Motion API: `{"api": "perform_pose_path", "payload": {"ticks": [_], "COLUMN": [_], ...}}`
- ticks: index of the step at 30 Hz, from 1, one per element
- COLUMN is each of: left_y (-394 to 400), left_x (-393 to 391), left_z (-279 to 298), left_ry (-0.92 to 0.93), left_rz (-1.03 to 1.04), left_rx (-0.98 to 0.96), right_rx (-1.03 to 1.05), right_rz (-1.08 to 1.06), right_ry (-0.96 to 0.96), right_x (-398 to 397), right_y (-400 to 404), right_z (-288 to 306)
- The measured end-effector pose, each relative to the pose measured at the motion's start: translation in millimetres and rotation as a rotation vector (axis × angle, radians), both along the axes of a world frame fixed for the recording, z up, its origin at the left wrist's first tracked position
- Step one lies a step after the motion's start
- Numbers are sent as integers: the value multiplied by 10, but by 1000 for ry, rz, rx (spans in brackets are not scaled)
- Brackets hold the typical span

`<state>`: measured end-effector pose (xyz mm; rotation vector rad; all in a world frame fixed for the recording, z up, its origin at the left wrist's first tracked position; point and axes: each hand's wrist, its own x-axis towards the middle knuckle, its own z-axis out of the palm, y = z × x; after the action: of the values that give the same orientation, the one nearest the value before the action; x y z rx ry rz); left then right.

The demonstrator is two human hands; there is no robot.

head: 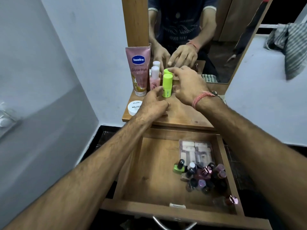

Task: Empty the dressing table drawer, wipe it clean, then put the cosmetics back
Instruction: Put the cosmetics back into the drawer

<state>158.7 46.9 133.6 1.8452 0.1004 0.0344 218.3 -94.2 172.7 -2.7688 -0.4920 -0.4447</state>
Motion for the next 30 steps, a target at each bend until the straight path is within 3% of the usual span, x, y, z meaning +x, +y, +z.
{"api": "perform_pose_path", "payload": {"ticks": [4,13,17,21,26,30], "left_y": [31,-11,-76,-159,-267,-373], "left_x": [82,14,-374,-932,-1718,-1961], "left_z": [-93,-90,-19,63,57,-64], "left_ry": [-37,-13,-123,-189,-85,8], "left_rz": [-23,-50,-88,-218,-386,-458], "left_rx": [47,73,158,145,183,263], "right_rx": [-18,274,391,431,405,327], "right_rz": [7,-43,30,146,239,283], "right_ry": [-33,-63,-42,102,324,347], "right_x": [184,79,-463,-1296,-2138,-2470], "right_y": [71,-86,-480,-904,-1301,-1420], "right_z": [-111,-180,-58,158,104,-170]}}
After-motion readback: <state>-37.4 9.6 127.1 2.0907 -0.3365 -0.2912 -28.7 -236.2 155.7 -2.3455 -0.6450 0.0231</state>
